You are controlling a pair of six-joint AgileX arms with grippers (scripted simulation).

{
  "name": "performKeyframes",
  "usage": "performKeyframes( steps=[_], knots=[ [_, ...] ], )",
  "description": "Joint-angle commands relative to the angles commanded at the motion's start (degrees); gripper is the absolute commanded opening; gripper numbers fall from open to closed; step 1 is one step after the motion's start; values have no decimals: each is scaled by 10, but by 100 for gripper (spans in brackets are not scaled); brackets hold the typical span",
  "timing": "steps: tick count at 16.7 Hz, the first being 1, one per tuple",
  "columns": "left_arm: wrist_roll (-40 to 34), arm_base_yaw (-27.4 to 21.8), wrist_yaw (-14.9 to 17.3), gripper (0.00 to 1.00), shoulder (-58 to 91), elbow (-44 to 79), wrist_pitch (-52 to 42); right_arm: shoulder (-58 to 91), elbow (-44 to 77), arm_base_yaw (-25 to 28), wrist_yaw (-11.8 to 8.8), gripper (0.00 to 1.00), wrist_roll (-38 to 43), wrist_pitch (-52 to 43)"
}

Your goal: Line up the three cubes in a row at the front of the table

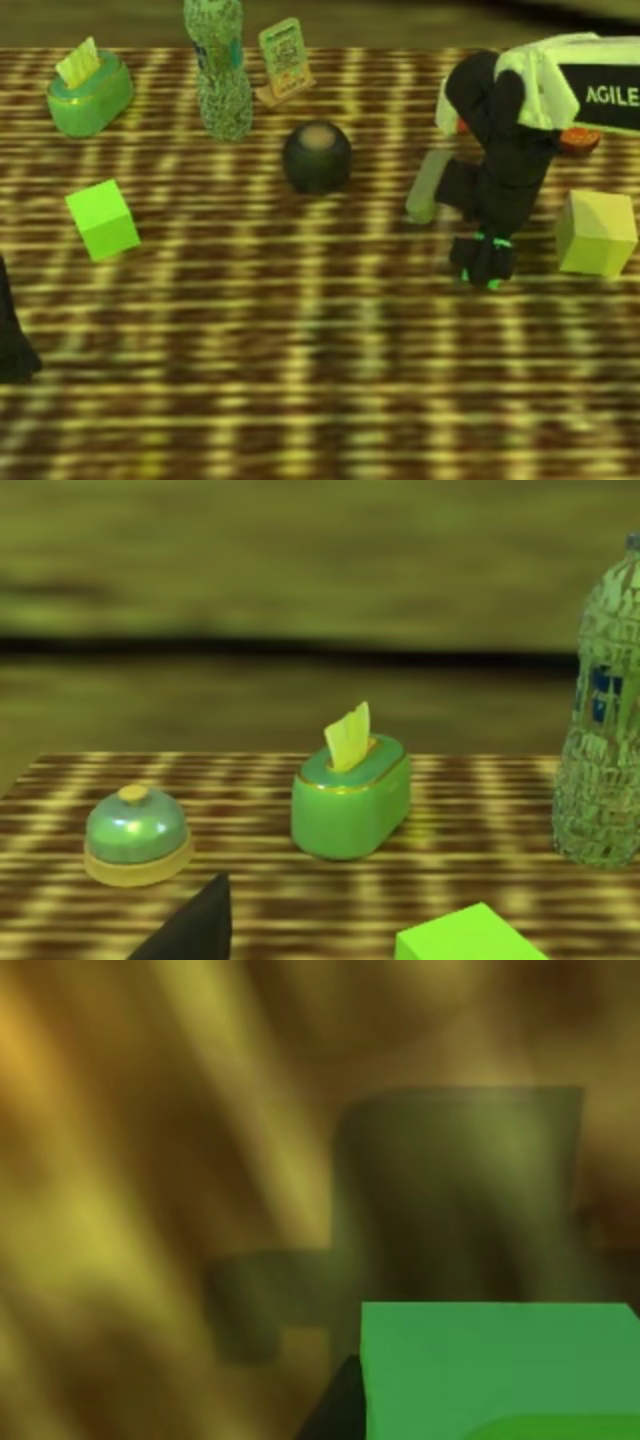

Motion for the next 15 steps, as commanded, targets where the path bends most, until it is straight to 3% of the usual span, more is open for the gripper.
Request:
performKeyframes(
  steps=[9, 15],
  knots=[
    [0, 0, 0, 100, 0, 0, 0, -45, 83, 5, -1, 0, -1, -129],
    [0, 0, 0, 100, 0, 0, 0, -53, 75, 10, -1, 0, -4, -129]
  ],
)
